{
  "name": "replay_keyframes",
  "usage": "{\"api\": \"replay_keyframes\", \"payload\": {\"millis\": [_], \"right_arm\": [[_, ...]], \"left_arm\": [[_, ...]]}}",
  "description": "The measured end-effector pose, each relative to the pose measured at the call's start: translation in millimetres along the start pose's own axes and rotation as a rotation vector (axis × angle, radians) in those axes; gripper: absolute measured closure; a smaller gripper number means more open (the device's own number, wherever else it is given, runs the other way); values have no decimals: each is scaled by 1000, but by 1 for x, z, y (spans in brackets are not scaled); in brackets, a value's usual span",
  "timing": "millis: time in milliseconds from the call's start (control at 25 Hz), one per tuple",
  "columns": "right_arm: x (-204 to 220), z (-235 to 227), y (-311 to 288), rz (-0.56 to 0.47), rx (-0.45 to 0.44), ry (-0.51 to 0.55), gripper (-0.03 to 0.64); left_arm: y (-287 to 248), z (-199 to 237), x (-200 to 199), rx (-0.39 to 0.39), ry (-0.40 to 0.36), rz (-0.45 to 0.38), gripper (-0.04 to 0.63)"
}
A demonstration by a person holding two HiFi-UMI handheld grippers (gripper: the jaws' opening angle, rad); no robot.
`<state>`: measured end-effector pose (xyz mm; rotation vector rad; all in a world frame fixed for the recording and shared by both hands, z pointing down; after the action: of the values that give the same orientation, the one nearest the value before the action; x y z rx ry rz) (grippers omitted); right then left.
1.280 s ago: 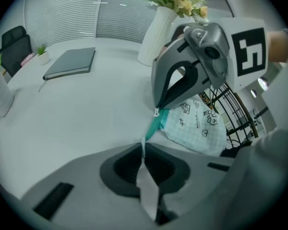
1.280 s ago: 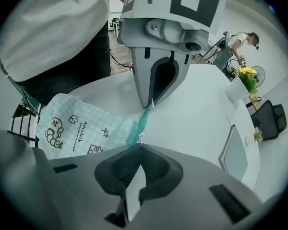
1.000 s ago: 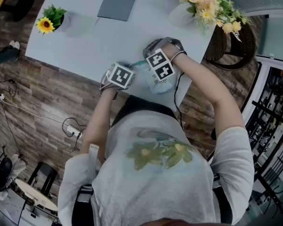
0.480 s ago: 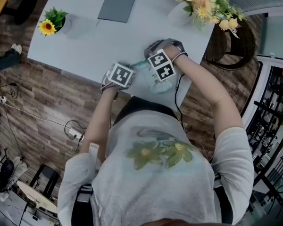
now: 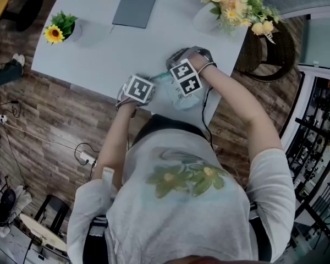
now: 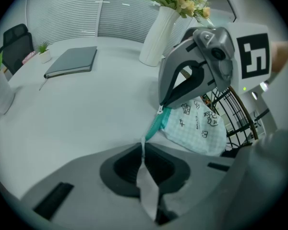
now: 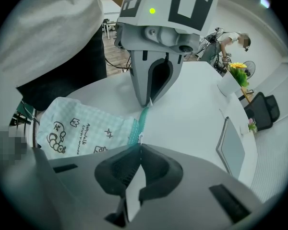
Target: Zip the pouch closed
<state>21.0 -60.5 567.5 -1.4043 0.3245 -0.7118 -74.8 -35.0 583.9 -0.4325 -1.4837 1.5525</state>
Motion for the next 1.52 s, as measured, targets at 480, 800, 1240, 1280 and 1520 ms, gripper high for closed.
{"api": "replay_keyframes", "payload": {"millis": [480,800,1240,1280,1520], "right_arm": [[6,2,-2,11,-10,-16,600],[8,4,1,4,-3,-26,600],[5,3,0,51,8,63,600],[5,3,-1,52,5,64,600],[5,4,2,49,-2,73,600]], "left_arm": [[-4,-5,1,35,10,-9,572],[-4,-8,1,50,18,-12,572],[-4,-6,1,43,17,-10,572],[-5,-7,1,54,20,-14,572],[-4,-7,2,49,25,-2,572]]}}
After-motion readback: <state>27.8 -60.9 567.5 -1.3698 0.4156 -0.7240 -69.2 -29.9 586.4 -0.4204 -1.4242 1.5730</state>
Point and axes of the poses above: the fingertips, and each gripper's own axes: y backward along the fingers, z to its left, x out of its underside, the point moved 5 cm from there along y, backward along the fingers
